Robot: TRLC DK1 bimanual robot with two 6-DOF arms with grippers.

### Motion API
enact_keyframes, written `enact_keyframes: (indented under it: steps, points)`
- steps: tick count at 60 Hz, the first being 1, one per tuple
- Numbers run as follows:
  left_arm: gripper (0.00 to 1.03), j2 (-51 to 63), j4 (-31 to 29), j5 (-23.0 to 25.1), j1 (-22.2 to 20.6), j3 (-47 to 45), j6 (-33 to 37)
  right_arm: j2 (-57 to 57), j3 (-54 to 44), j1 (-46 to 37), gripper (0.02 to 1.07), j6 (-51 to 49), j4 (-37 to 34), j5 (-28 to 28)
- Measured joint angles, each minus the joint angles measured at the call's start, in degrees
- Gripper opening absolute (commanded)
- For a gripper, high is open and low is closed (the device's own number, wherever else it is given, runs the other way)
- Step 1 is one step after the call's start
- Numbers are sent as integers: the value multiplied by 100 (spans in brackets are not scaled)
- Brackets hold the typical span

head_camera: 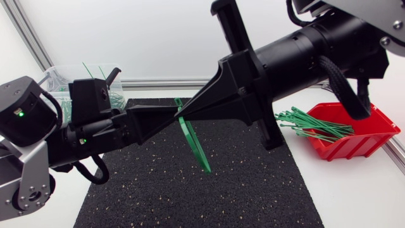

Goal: Take a green cable tie from the red box, thread the tail through the head to close it, then place it in the transparent bin on the left.

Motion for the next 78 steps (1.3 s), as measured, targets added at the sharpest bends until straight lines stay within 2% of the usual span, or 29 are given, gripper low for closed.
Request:
enact_keyframes:
  steps: [78]
  points:
    - [3,-79,0,0,-11,-55,-42,192,26,-2,8,15,330,133]
